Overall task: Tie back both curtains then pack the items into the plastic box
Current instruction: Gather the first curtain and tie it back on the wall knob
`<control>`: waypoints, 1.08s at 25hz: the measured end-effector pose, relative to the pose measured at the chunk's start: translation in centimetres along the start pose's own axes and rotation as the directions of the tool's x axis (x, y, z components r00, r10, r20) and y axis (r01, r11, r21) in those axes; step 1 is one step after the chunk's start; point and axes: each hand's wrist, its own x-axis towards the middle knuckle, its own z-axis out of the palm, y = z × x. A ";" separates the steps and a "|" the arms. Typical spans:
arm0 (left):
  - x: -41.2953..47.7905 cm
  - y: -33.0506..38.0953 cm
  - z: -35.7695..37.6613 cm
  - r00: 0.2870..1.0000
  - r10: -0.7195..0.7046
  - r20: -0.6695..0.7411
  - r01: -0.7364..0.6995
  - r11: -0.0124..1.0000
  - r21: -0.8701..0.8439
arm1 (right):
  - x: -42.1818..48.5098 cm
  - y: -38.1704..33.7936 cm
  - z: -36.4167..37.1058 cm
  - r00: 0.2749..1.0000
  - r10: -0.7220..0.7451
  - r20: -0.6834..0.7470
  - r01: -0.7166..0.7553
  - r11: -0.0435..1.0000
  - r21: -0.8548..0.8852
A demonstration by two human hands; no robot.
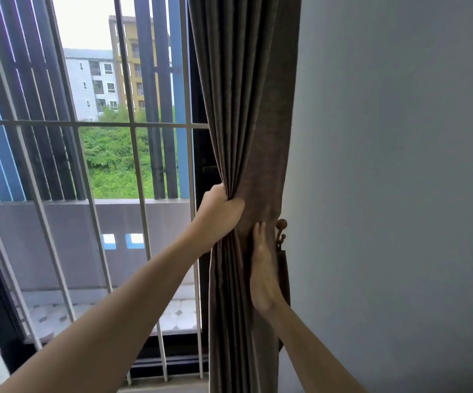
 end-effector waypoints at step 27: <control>-0.2 -2.3 -2.4 0.987 0.127 0.094 -0.133 0.989 0.065 | 8.1 -4.3 -4.8 0.943 0.303 0.138 -0.317 0.944 0.094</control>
